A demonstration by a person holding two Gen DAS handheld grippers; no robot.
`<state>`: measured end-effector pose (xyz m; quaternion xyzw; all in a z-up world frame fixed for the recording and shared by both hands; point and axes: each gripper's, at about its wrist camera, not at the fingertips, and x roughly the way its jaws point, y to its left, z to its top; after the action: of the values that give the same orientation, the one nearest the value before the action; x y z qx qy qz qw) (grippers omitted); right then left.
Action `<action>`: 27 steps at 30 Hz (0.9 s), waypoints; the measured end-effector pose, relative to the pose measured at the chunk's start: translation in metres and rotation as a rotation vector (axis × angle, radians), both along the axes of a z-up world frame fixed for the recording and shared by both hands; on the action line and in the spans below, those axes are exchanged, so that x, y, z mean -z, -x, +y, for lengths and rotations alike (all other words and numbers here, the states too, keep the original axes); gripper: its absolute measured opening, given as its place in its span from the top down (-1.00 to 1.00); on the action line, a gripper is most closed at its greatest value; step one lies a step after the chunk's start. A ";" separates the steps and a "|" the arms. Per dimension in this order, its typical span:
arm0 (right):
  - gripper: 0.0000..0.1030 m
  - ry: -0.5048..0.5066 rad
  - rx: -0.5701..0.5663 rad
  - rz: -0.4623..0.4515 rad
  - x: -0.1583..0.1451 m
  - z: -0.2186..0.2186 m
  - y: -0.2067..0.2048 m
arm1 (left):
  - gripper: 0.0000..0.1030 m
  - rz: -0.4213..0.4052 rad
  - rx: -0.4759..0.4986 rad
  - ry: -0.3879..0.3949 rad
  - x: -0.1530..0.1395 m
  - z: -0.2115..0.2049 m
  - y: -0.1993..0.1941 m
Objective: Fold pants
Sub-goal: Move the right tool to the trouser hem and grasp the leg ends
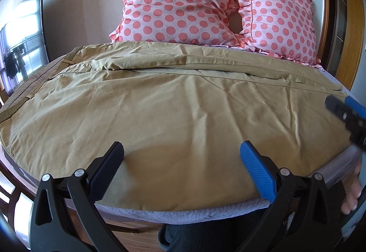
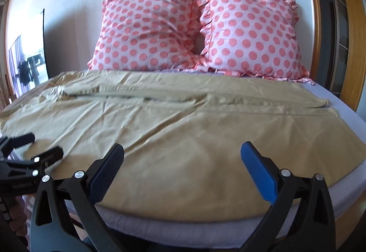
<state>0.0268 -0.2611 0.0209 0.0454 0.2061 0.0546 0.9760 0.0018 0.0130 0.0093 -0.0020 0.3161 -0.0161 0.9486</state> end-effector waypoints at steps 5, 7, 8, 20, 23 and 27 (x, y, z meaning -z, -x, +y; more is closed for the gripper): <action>-0.97 -0.109 0.236 0.123 -0.046 -0.086 -0.084 | -0.97 -0.019 -0.020 0.058 -0.009 0.013 -0.006; -0.97 -0.106 0.333 0.175 -0.050 -0.115 -0.127 | -0.97 -0.036 -0.012 0.065 -0.013 0.014 -0.007; -0.97 -0.097 0.385 0.198 -0.049 -0.128 -0.146 | -0.97 -0.045 -0.006 0.065 -0.015 0.015 -0.007; -0.08 -0.302 0.745 0.503 0.016 -0.227 -0.328 | -0.97 -0.154 0.109 0.150 -0.032 0.029 -0.020; -0.08 -0.285 0.801 0.551 0.030 -0.234 -0.350 | -0.97 -0.166 0.137 0.145 -0.031 0.027 -0.026; 0.11 -0.168 0.867 0.554 0.040 -0.228 -0.351 | -0.97 -0.153 0.164 0.140 -0.026 0.020 -0.033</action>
<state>0.3774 -0.4894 -0.0193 0.2175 0.4137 -0.3522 0.8109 0.0344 0.0335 0.0355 -0.0411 0.2400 -0.1159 0.9630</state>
